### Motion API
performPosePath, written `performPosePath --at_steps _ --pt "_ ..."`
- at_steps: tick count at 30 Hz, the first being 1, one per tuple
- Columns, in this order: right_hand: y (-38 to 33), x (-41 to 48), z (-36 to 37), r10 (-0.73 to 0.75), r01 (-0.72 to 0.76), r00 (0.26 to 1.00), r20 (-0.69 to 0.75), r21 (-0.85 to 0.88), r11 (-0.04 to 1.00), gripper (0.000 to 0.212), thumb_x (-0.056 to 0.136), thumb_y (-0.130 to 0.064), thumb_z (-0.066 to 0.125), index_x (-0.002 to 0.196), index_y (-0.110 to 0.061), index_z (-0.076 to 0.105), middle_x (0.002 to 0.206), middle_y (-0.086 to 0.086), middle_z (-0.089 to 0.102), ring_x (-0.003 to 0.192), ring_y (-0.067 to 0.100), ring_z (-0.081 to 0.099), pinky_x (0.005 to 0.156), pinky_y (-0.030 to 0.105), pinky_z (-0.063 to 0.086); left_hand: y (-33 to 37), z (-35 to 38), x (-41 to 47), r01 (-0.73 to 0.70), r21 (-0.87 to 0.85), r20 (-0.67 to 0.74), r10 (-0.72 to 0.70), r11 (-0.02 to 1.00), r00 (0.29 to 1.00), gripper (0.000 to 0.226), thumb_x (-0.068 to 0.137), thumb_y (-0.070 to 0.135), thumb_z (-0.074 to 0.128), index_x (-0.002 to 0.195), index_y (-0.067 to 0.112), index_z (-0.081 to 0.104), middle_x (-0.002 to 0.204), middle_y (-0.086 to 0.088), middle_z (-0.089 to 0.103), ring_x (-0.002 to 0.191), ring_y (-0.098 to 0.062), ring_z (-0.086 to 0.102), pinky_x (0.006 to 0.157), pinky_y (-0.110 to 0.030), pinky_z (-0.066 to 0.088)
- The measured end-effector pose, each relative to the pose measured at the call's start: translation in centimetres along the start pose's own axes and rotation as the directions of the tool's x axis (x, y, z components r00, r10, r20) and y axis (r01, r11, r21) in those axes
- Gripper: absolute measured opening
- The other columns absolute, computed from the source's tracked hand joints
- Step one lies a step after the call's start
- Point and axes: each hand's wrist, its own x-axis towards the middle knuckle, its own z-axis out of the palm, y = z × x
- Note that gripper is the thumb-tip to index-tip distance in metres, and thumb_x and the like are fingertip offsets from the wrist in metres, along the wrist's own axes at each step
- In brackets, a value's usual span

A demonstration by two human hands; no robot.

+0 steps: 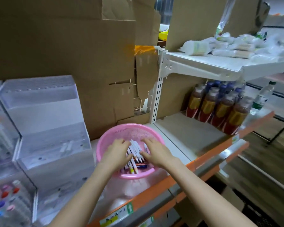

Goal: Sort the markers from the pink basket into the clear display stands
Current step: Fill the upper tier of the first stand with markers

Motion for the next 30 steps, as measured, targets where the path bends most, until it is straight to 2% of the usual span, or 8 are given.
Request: performPosePath --at_steps 4,8,12,16,19,21,25,30 --pt "0.2 2.7 0.4 -0.010 0.012 0.998 0.064 -0.028 1.000 0.042 0.096 -0.035 0.049 0.135 -0.019 0.046 0.130 0.007 0.052 0.115 0.028 0.054 0.092 0.040 0.047 -0.4 1.8 0.9 0.204 -0.048 0.045 -0.202 0.978 0.978 0.028 0.088 0.025 0.056 0.113 0.013 0.058 0.114 -0.010 0.055 0.101 -0.025 0.054 0.083 -0.033 0.044" --pt "0.2 4.5 1.1 -0.023 0.020 0.996 0.086 0.029 0.999 0.028 0.095 -0.017 0.052 0.123 -0.016 0.057 0.116 0.008 0.061 0.098 0.024 0.061 0.087 0.039 0.053 -1.0 2.7 1.3 0.361 -0.106 -0.015 -0.364 0.927 0.931 0.024 0.088 0.012 0.055 0.112 0.008 0.056 0.109 -0.012 0.058 0.095 -0.025 0.058 0.082 -0.035 0.050" --pt "0.3 5.2 1.9 -0.037 0.033 0.994 0.108 0.033 0.999 0.020 0.089 -0.008 0.058 0.106 -0.017 0.063 0.099 0.005 0.067 0.087 0.021 0.064 0.079 0.038 0.057 -1.1 2.9 1.4 0.390 -0.088 0.026 -0.389 0.917 0.921 0.015 0.092 0.009 0.051 0.106 0.009 0.056 0.097 -0.007 0.066 0.083 -0.021 0.063 0.074 -0.035 0.054" --pt "0.6 5.2 2.0 -0.030 0.019 0.992 0.119 0.091 0.996 0.014 0.086 -0.011 0.065 0.099 -0.015 0.063 0.097 0.003 0.065 0.087 0.020 0.063 0.079 0.035 0.057 -0.8 2.5 1.3 0.401 -0.109 0.038 -0.399 0.910 0.916 0.012 0.091 0.011 0.057 0.102 0.008 0.056 0.096 -0.007 0.066 0.081 -0.021 0.060 0.066 -0.030 0.046" --pt "0.5 5.1 1.8 -0.019 -0.002 0.990 0.140 0.148 0.989 0.014 0.085 -0.015 0.070 0.097 -0.013 0.063 0.098 0.003 0.066 0.086 0.018 0.063 0.078 0.034 0.057 -0.6 2.3 1.1 0.409 -0.133 0.053 -0.406 0.903 0.912 0.017 0.088 0.014 0.062 0.103 0.009 0.055 0.096 -0.007 0.065 0.081 -0.021 0.061 0.069 -0.032 0.049" --pt "0.5 5.1 1.7 -0.018 -0.008 0.987 0.157 0.164 0.986 0.013 0.084 -0.016 0.070 0.094 -0.012 0.063 0.094 0.004 0.066 0.080 0.015 0.062 0.070 0.028 0.055 -0.6 2.2 1.1 0.415 -0.156 0.061 -0.411 0.896 0.910 0.022 0.085 0.015 0.067 0.103 0.009 0.055 0.099 -0.008 0.065 0.086 -0.023 0.062 0.071 -0.032 0.049" --pt "0.5 4.9 1.4 -0.022 -0.011 0.984 0.179 0.180 0.984 0.010 0.083 -0.015 0.071 0.084 -0.007 0.065 0.087 0.008 0.069 0.066 0.009 0.057 0.055 0.018 0.045 -0.4 2.0 1.0 0.440 -0.210 0.050 -0.440 0.873 0.897 0.023 0.083 0.014 0.070 0.093 0.014 0.049 0.090 -0.003 0.060 0.078 -0.018 0.057 0.060 -0.025 0.040" --pt "0.8 4.9 1.2 0.001 -0.048 0.984 0.176 0.267 0.963 0.023 0.076 -0.015 0.077 0.090 -0.013 0.058 0.091 0.001 0.061 0.075 0.012 0.056 0.061 0.024 0.046 -0.4 1.7 0.8 0.445 -0.266 0.040 -0.451 0.855 0.892 0.025 0.080 0.013 0.072 0.090 0.013 0.049 0.092 -0.004 0.060 0.080 -0.019 0.055 0.062 -0.027 0.040"
